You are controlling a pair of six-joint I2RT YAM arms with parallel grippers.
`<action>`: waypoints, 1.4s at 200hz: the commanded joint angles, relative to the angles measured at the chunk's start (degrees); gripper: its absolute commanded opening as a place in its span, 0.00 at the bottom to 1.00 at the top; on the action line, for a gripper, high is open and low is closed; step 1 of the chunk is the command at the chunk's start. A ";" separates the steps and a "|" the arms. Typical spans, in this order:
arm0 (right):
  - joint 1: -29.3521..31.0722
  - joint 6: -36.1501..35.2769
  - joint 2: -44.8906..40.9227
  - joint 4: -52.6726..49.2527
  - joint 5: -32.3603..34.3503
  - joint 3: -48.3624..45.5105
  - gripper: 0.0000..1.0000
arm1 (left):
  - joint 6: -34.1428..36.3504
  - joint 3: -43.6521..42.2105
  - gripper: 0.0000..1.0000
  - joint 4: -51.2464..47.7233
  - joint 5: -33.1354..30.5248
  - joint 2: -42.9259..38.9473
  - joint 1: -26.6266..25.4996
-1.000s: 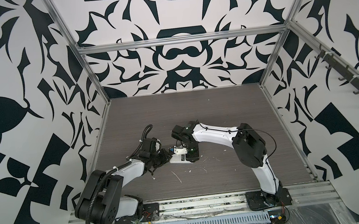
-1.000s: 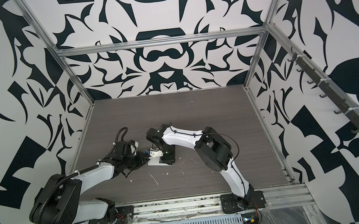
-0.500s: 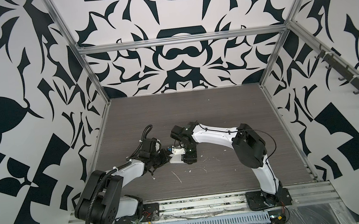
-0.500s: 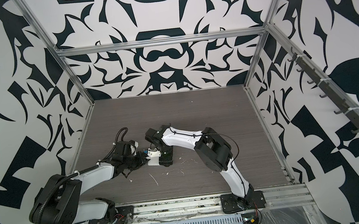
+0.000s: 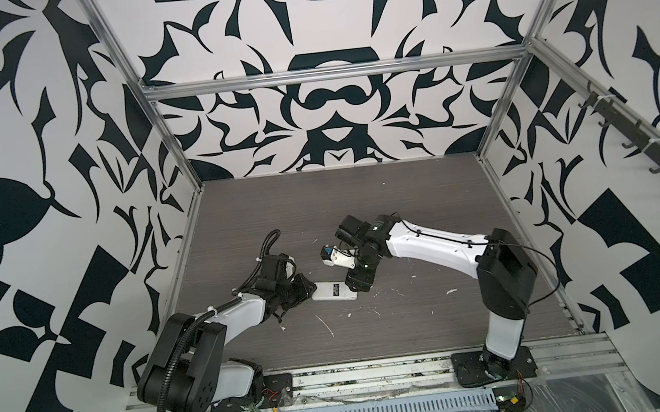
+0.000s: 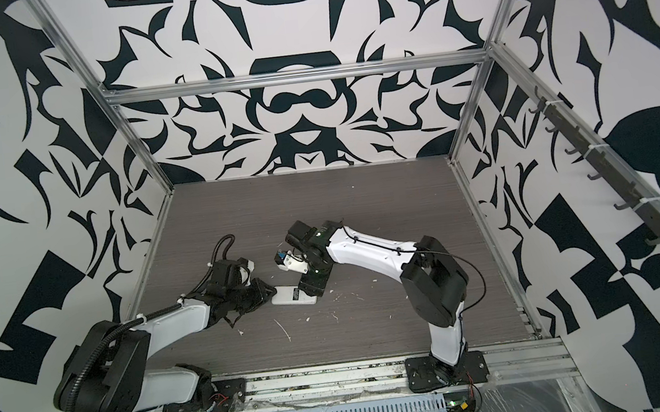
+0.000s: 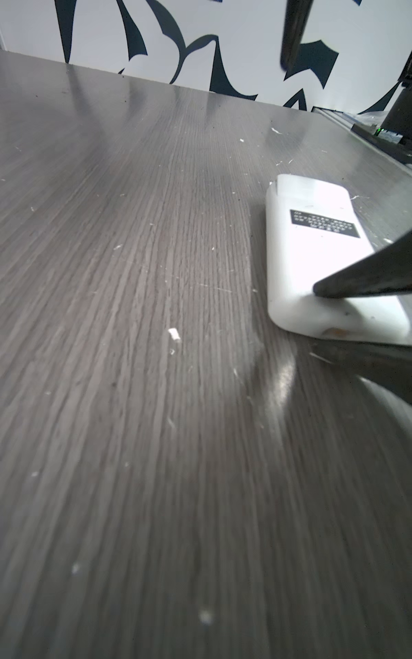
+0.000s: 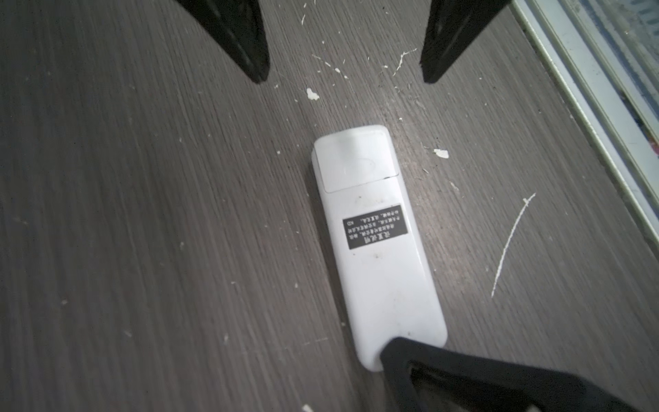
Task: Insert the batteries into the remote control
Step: 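Open the right gripper and raise it off the closed cover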
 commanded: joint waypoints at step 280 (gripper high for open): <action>-4.43 33.85 -0.43 26.81 -8.67 -18.91 0.45 | 0.30 -2.74 0.25 -1.96 -0.06 -1.21 0.20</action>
